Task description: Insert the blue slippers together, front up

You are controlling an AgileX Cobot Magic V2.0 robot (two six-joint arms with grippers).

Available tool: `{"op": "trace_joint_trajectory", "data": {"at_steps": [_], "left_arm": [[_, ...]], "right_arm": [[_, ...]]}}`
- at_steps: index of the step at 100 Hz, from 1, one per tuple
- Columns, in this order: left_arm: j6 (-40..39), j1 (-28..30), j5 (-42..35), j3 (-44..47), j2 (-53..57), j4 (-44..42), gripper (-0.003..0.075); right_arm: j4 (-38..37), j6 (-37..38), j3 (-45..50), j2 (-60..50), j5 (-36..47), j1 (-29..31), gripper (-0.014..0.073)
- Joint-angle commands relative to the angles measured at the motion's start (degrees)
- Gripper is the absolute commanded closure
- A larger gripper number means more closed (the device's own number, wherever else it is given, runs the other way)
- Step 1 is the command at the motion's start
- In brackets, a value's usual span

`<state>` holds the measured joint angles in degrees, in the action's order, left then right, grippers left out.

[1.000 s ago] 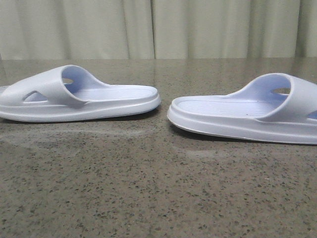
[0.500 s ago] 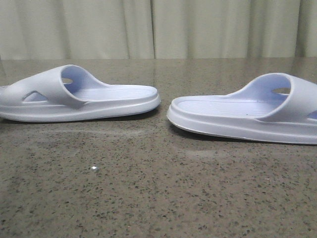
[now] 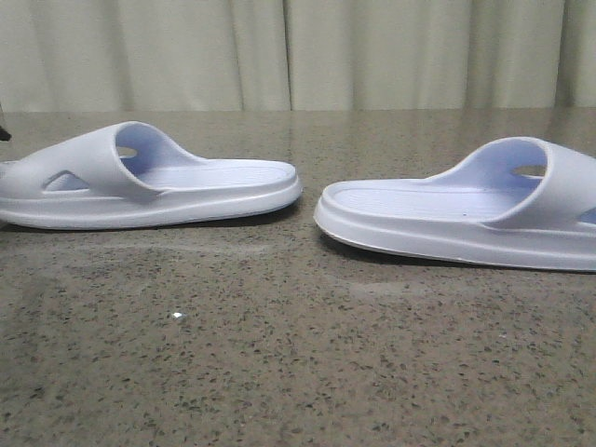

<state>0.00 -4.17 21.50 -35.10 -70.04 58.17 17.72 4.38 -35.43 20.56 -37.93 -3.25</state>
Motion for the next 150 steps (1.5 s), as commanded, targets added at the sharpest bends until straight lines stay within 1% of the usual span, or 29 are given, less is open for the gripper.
{"op": "trace_joint_trajectory", "data": {"at_steps": [1,12,28,53,72,84,91,98,117,131,150], "left_arm": [[0.32,0.14,-0.77,-2.78,-1.06,1.05,0.0195],[0.32,0.02,0.0,-4.4,-2.89,1.3,0.0195],[0.55,-1.15,-0.01,-4.99,-5.48,5.92,0.0195],[1.57,-3.83,1.74,-4.99,-9.88,8.92,0.0195],[1.71,-4.66,4.13,-4.99,-11.22,8.77,0.0195],[1.71,-4.66,4.1,-4.99,-11.22,7.14,0.0205],[1.71,-4.66,3.68,-4.99,-11.22,5.77,0.0247],[1.71,-4.66,3.68,-4.99,-11.22,4.52,0.0314],[1.71,-4.66,2.87,-4.99,-11.22,1.54,0.0554],[1.71,-4.66,2.49,-4.99,-11.22,0.95,0.0706],[3.44,-4.55,1.96,-4.99,-11.08,0.64,0.0703]], "right_arm": [[0.65,-0.12,-2.07,1.0,5.23,0.28,0.0106],[0.65,-0.12,-1.97,1.0,5.73,0.28,0.0106],[0.65,-0.12,-1.97,1.0,6.21,0.28,0.0106],[0.65,-0.12,-1.97,1.0,6.31,0.28,0.0106],[0.65,-0.12,-1.97,1.0,6.31,0.28,0.0106],[0.65,-0.12,-1.97,1.0,6.31,0.28,0.0106],[0.65,-0.12,-1.97,1.0,6.31,0.28,0.0106],[0.65,-0.12,-1.97,1.0,6.31,0.28,0.0106],[0.65,-0.12,-1.97,1.0,6.31,0.28,0.0106],[0.65,-0.12,-1.97,1.0,6.31,0.28,0.0107],[0.65,-0.12,-1.97,1.0,6.69,0.28,0.0107]]}}
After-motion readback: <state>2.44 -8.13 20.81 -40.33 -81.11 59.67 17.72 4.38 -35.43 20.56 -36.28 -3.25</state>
